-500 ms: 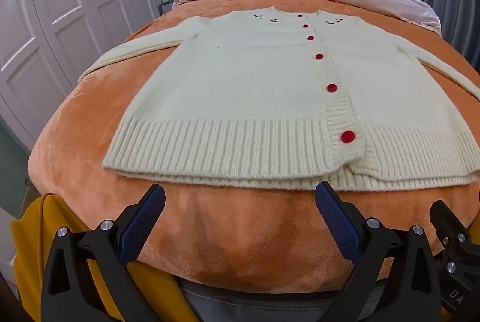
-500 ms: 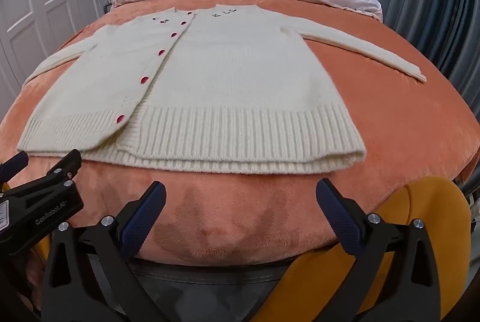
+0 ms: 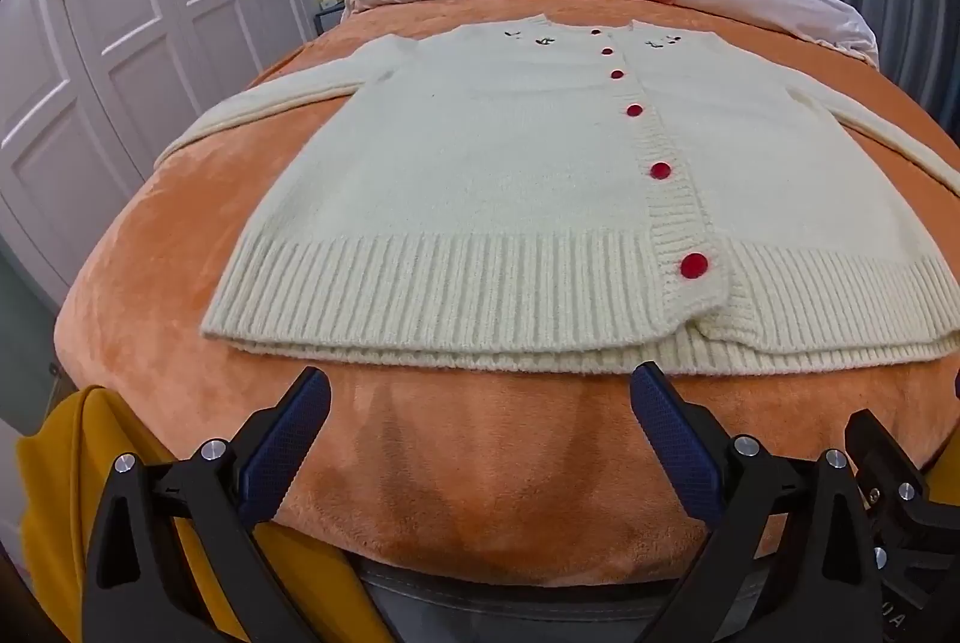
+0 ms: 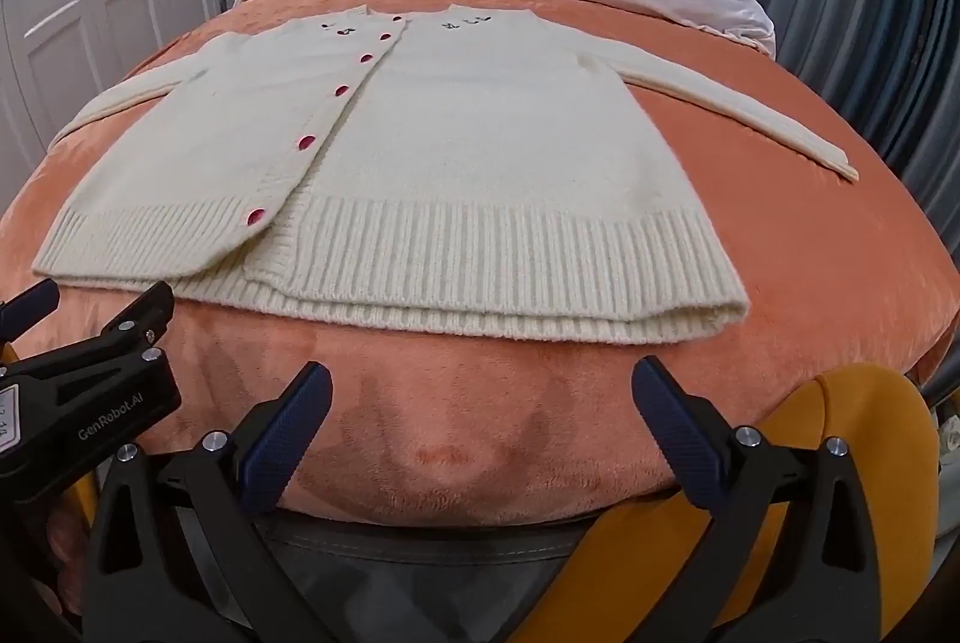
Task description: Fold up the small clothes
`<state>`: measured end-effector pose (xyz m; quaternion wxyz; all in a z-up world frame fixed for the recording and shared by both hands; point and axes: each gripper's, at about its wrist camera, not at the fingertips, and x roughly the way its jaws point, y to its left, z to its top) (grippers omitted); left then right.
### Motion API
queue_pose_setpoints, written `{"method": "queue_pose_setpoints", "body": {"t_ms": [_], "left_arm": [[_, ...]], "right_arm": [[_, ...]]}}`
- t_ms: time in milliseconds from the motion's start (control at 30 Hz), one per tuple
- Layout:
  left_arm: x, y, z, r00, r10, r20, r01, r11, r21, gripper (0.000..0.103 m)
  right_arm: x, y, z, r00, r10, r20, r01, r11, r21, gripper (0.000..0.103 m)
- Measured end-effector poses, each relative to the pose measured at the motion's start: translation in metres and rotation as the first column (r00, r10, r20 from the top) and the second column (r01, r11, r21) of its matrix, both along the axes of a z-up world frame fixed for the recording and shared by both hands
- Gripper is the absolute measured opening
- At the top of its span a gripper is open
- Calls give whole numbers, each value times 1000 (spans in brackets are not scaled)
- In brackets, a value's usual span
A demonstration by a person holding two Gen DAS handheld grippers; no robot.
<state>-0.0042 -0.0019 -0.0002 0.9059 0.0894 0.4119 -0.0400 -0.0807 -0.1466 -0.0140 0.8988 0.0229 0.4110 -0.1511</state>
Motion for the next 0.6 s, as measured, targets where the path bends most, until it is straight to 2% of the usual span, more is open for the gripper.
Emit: {"method": "queue_pose_setpoints", "body": {"t_ms": [233, 600], "left_arm": [[-2, -5, -4, 999, -30, 24, 29, 999, 30, 98], [-2, -8, -6, 999, -31, 25, 31, 999, 35, 98]], "right_arm": [[1, 0, -1, 1000, 3, -3, -3, 1000, 4, 98], [0, 0, -1, 1000, -3, -5, 3, 1000, 6, 98]]}}
